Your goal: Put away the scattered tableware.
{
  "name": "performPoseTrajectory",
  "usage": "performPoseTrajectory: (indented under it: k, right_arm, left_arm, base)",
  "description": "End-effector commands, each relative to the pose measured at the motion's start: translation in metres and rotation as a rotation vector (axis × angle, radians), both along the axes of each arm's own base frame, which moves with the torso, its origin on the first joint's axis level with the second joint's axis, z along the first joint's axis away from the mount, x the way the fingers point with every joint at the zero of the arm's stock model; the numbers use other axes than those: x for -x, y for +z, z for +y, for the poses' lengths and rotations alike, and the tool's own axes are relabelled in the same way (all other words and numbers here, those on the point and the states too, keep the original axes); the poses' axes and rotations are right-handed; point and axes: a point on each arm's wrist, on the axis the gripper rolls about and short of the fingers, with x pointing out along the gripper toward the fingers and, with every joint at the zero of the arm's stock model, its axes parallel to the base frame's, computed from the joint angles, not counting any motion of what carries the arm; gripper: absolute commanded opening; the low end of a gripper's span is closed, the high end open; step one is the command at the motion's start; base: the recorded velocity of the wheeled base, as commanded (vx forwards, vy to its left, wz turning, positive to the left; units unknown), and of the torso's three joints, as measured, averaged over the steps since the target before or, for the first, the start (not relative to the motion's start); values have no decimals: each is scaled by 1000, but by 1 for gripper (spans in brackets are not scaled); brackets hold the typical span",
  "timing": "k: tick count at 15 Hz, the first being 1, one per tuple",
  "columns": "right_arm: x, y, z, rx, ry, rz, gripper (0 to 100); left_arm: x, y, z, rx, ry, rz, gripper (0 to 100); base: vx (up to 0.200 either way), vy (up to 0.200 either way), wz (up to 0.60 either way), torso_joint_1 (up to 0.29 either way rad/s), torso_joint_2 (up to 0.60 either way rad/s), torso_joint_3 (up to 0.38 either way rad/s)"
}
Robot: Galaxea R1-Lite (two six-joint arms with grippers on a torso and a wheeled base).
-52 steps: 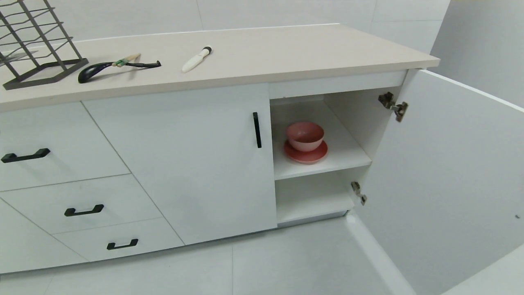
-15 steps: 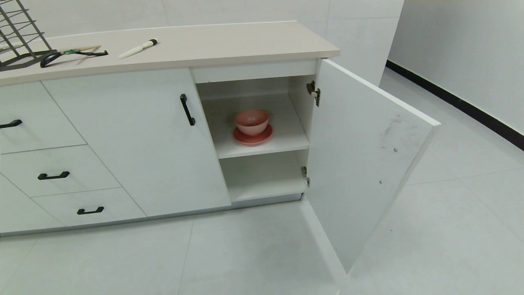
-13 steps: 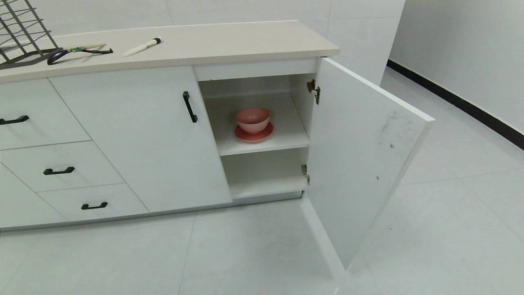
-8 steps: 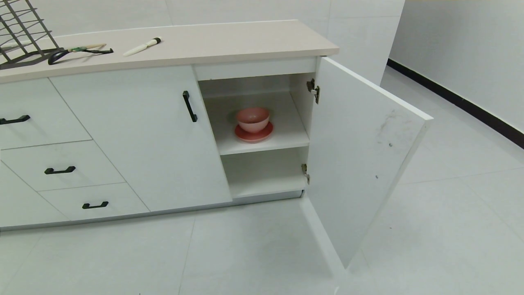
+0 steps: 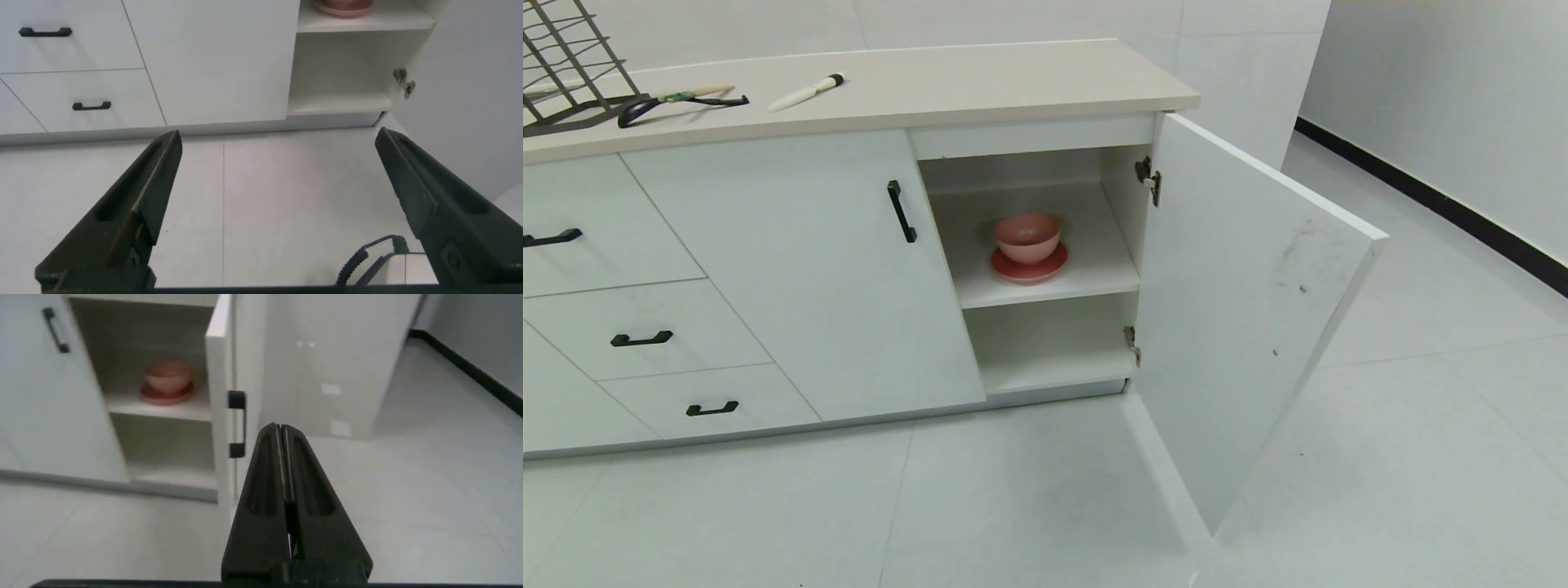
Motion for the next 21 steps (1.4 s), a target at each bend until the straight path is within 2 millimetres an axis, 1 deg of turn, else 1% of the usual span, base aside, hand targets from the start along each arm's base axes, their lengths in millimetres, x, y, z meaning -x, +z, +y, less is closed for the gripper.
performPoseTrajectory:
  k: [1, 2, 4, 5, 7, 10, 11, 13, 14, 15, 16, 18, 21]
  right_arm:
    - [-60, -26, -1, 41, 76, 151, 0]
    - [-69, -22, -1, 41, 76, 148, 0]
    - [-96, -17, -1, 44, 87, 142, 0]
    - [-105, -15, -1, 54, 101, 128, 0]
    - [-139, -6, 1, 93, 134, 85, 0]
    - [-177, 1, 2, 99, 141, 38, 0]
    - [-190, 4, 6, 102, 154, 16, 0]
    - [-209, 2, 12, 104, 175, -5, 0]
    - [-215, 0, 15, 106, 197, -27, 0]
    - [-218, -5, 16, 110, 220, -24, 0]
    - [-220, -7, 17, 110, 222, -21, 0]
    - [-221, -4, 18, 111, 226, -32, 0]
    - [-218, -2, 26, 112, 257, -41, 0]
  left_arm:
    - [0, 0, 0, 1, 0, 1, 100]
    - [0, 0, 0, 1, 0, 1, 100]
    - [0, 0, 0, -9, 0, 2, 100]
    - [0, 0, 0, -10, -1, 2, 100]
    - [0, 0, 0, -1, 0, 0, 100]
    - [0, 0, 0, -1, 0, 1, 100]
    - [0, 0, 0, 1, 0, 1, 100]
    - [0, 0, 0, 1, 0, 1, 100]
    - [0, 0, 0, 1, 0, 1, 100]
    - [0, 0, 0, 1, 0, 1, 100]
    - [0, 0, 0, 1, 0, 1, 100]
    - [0, 0, 0, 1, 0, 1, 100]
    - [0, 0, 0, 1, 0, 1, 100]
  base:
    - [0, 0, 0, 0, 0, 0]
    - [0, 0, 0, 0, 0, 0]
    - [0, 0, 0, 0, 0, 0]
    - [0, 0, 0, 0, 0, 0]
    - [0, 0, 0, 0, 0, 0]
    - [0, 0, 0, 0, 0, 0]
    - [0, 0, 0, 0, 0, 0]
    - [0, 0, 0, 0, 0, 0]
    - [0, 0, 0, 0, 0, 0]
    - [0, 0, 0, 0, 0, 0]
    - [0, 0, 0, 0, 0, 0]
    - [0, 0, 0, 0, 0, 0]
    - [0, 0, 0, 0, 0, 0]
